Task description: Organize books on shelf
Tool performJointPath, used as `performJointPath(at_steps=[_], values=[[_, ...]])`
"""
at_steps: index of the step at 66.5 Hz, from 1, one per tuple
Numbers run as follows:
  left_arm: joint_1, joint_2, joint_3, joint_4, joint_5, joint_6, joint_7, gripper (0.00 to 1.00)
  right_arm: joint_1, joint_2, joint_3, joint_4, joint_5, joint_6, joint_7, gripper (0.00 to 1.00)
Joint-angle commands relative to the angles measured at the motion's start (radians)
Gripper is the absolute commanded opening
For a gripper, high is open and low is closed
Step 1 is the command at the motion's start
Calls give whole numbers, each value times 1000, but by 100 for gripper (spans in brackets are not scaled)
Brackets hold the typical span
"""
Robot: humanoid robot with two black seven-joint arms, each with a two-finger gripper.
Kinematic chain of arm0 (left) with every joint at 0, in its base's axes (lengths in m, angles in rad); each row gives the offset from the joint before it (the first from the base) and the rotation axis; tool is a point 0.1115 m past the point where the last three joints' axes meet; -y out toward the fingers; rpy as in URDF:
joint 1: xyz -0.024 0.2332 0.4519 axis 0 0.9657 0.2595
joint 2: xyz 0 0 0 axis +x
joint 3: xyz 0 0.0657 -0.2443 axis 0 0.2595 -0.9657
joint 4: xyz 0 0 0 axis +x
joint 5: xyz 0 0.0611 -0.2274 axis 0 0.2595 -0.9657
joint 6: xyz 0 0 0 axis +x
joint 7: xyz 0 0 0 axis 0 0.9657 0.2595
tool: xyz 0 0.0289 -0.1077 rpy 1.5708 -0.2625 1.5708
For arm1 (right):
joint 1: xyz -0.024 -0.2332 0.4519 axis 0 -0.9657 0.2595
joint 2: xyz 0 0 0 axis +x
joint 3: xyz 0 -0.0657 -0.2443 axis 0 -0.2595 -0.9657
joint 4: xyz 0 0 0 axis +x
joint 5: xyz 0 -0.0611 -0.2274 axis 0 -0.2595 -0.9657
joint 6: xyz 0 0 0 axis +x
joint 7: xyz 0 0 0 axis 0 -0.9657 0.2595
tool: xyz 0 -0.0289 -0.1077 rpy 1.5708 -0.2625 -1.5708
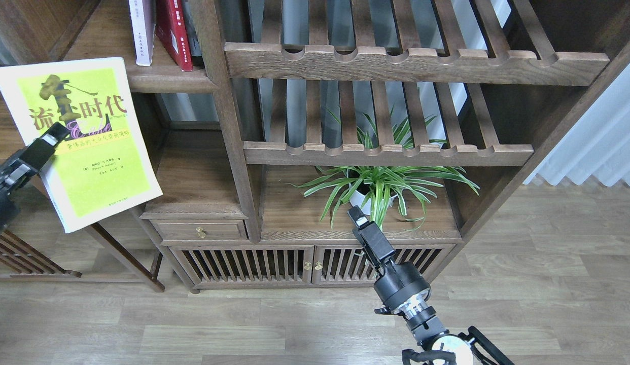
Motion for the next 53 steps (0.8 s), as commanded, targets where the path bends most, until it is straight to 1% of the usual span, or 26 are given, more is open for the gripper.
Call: performJointPath(at_steps=[1,15,27,32,41,42,43,53], values=[[21,-8,-2,-2,-71,0,0,4,2,0,0,-9,0,-1,0,100],[20,-10,-20,-2,-202,0,0,3,5,0,1,-16,0,1,0,100],[-8,24,-97,-2,-272,0,0,4,5,0,3,-26,0,-1,0,100],[-51,72,-123,-2,-269,0,0,4,5,0,3,-35,0,1,0,100],[-114,139,-117,5,-259,0,0,4,9,0,1,-36,0,1,0,100],[-165,157,-100,14,-239,0,0,4,11,0,1,-36,0,1,0,100],[-187,165,-88,20,-230,0,0,4,11,0,1,-36,0,1,0,100],[-298,167,-50,59,-157,0,0,4,11,0,1,-36,0,2,0,100]])
